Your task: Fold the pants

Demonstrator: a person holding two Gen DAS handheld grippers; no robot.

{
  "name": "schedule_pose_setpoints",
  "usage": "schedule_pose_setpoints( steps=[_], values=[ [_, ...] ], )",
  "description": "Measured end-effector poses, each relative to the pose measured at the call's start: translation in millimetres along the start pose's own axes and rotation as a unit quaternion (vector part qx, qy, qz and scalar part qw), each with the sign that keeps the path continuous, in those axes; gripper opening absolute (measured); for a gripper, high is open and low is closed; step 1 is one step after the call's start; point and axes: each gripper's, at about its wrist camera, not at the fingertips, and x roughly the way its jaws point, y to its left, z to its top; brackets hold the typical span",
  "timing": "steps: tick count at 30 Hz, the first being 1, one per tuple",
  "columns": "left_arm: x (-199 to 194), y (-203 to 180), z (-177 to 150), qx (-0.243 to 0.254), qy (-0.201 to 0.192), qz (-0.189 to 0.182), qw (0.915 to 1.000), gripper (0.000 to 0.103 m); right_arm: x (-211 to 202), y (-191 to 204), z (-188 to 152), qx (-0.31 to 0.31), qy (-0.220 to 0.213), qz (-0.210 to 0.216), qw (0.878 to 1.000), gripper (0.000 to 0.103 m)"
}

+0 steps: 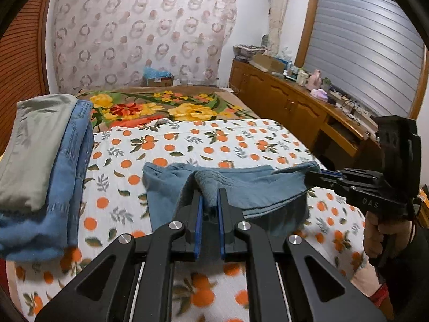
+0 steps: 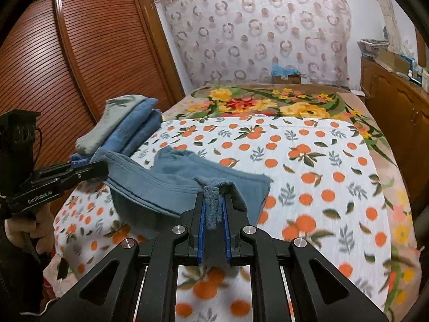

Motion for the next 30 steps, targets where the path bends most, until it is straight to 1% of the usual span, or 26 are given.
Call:
schedule_pose_setpoints(
  steps=[4, 6, 7, 8, 9, 11, 12, 13, 15, 18, 20, 24, 27, 30],
  values=[
    [19.5, 6.0, 6.9, -0.003, 0.013, 0.009, 0.9999, 0.012, 25.3, -3.7, 7.2, 0.000, 0.017, -0.006, 1.000, 0.011],
    [27.2, 8.2, 8.5, -0.004, 0.022, 0.017, 0.9996, 0.017, 36.2, -5.6, 9.1, 0.001, 0.022, -0.013, 1.000, 0.011],
    [29.0, 9.2, 8.4, -0.005, 0.022, 0.018, 0.9996, 0.022, 40.2, -5.4, 9.9, 0.000, 0.024, -0.016, 1.000, 0.011],
    [28.7, 9.8, 8.0, -0.005, 0.021, 0.017, 0.9996, 0.029, 43.5, -4.8, 10.5, -0.002, 0.025, -0.020, 0.999, 0.011],
    [26.7, 10.2, 6.7, -0.005, 0.018, 0.016, 0.9997, 0.032, 44.9, -3.8, 11.1, -0.005, 0.025, -0.026, 0.999, 0.017],
    [20.9, 10.6, 4.5, -0.004, 0.011, 0.012, 0.9999, 0.045, 41.9, -3.4, 11.0, -0.008, 0.017, -0.033, 0.999, 0.019],
    [18.5, 10.6, 3.3, -0.003, 0.009, 0.011, 0.9999, 0.045, 38.2, -4.0, 9.8, -0.009, 0.013, -0.034, 0.999, 0.022],
    [15.2, 11.0, 0.6, -0.001, 0.009, 0.012, 0.9999, 0.045, 35.2, -4.3, 8.7, -0.009, 0.009, -0.038, 0.999, 0.028],
    [8.6, 12.3, -7.9, -0.002, 0.008, 0.018, 0.9998, 0.045, 26.4, -5.8, 4.3, -0.009, 0.003, -0.047, 0.999, 0.035],
    [3.5, 14.1, -22.9, -0.002, 0.017, 0.022, 0.9996, 0.045, 11.9, -7.0, -9.3, -0.016, 0.000, -0.039, 0.999, 0.035],
    [1.2, 16.1, -34.7, -0.005, 0.023, 0.020, 0.9995, 0.045, 7.8, -7.3, -20.4, -0.022, 0.008, -0.036, 0.999, 0.035],
    [7.9, 16.2, -55.0, -0.001, 0.049, 0.011, 0.9987, 0.045, 7.6, -7.2, -40.8, -0.023, 0.035, -0.027, 0.999, 0.035],
    [23.2, 15.8, -61.7, -0.003, 0.072, 0.010, 0.9974, 0.045, 12.5, -8.3, -44.3, -0.015, 0.046, -0.016, 0.999, 0.035],
    [33.1, 14.9, -63.4, -0.001, 0.080, 0.009, 0.9968, 0.045, 19.5, -7.9, -41.0, -0.013, 0.052, -0.010, 0.998, 0.035]
  ],
)
